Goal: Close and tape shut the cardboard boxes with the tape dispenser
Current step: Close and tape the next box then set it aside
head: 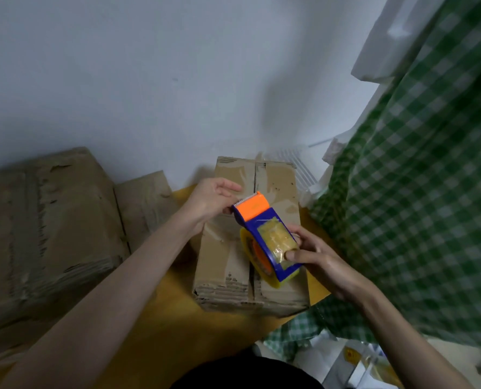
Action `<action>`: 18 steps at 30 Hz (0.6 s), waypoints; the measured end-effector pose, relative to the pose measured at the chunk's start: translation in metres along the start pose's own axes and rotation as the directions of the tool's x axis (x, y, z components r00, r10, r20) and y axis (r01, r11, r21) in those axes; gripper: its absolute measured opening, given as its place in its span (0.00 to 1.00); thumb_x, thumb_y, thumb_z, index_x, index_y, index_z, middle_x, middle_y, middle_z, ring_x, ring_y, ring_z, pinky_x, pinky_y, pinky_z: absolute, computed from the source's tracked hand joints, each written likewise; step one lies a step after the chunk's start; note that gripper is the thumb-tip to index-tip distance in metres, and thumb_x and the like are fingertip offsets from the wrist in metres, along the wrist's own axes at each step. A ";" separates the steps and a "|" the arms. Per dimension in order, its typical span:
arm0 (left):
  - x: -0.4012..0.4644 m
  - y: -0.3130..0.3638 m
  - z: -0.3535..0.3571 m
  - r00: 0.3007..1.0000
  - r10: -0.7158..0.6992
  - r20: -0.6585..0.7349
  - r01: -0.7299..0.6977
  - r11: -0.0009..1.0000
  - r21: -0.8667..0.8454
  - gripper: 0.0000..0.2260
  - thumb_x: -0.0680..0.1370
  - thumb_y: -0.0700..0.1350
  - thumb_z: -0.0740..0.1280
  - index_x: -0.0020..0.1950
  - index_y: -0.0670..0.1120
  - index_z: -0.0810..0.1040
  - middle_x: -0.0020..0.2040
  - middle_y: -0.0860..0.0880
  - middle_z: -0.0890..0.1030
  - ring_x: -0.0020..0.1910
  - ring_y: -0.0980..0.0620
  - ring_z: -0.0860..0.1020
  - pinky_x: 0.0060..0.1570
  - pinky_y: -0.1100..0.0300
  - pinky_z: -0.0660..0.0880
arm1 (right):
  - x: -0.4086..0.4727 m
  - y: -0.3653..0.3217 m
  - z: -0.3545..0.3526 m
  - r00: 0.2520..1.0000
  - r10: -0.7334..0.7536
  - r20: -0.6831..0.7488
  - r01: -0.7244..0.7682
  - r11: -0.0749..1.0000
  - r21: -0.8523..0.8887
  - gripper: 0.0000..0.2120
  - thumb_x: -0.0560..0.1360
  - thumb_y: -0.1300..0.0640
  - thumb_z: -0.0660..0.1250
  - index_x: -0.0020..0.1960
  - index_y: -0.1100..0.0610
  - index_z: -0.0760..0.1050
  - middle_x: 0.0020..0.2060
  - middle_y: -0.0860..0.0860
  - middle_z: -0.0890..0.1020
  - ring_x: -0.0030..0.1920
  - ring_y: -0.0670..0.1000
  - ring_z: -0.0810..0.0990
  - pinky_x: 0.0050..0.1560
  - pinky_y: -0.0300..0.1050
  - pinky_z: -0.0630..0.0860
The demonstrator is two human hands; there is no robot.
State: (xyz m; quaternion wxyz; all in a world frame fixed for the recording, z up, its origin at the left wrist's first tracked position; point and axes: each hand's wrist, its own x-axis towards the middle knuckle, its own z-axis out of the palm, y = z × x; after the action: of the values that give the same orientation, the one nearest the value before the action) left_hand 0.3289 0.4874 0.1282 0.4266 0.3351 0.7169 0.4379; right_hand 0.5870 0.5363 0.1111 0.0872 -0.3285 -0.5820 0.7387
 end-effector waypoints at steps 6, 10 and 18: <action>0.014 -0.006 -0.007 1.000 0.002 -0.009 -0.001 0.996 0.086 0.07 0.79 0.37 0.69 0.57 0.41 0.82 0.43 0.47 0.84 0.37 0.54 0.80 0.30 0.71 0.73 | 0.013 -0.018 0.007 0.984 -0.091 -0.154 0.032 0.936 -0.350 0.31 0.65 0.43 0.77 0.64 0.48 0.73 0.57 0.50 0.81 0.58 0.50 0.80 0.59 0.46 0.78; 0.024 -0.005 -0.003 0.996 -0.087 -0.026 0.085 0.994 -0.067 0.08 0.78 0.38 0.72 0.57 0.39 0.83 0.45 0.46 0.85 0.41 0.52 0.81 0.32 0.71 0.76 | 0.025 -0.035 0.010 0.937 -0.249 -0.244 -0.013 0.673 -0.739 0.41 0.58 0.41 0.84 0.65 0.46 0.67 0.56 0.43 0.78 0.54 0.43 0.77 0.55 0.40 0.75; 0.049 0.018 -0.009 0.982 -0.180 -0.056 0.139 0.895 -0.423 0.05 0.79 0.34 0.69 0.44 0.41 0.80 0.36 0.48 0.82 0.33 0.55 0.80 0.29 0.68 0.77 | 0.056 -0.075 -0.014 0.887 -0.450 -0.106 0.103 0.414 -0.904 0.34 0.66 0.49 0.81 0.66 0.48 0.67 0.55 0.44 0.78 0.52 0.46 0.78 0.50 0.43 0.78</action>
State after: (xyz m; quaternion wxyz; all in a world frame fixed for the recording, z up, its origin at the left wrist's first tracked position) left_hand 0.3027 0.5328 0.1310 0.4887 0.1554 0.6510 0.5596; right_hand 0.5333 0.5992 0.1565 0.1250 -0.3426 -0.9000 0.2390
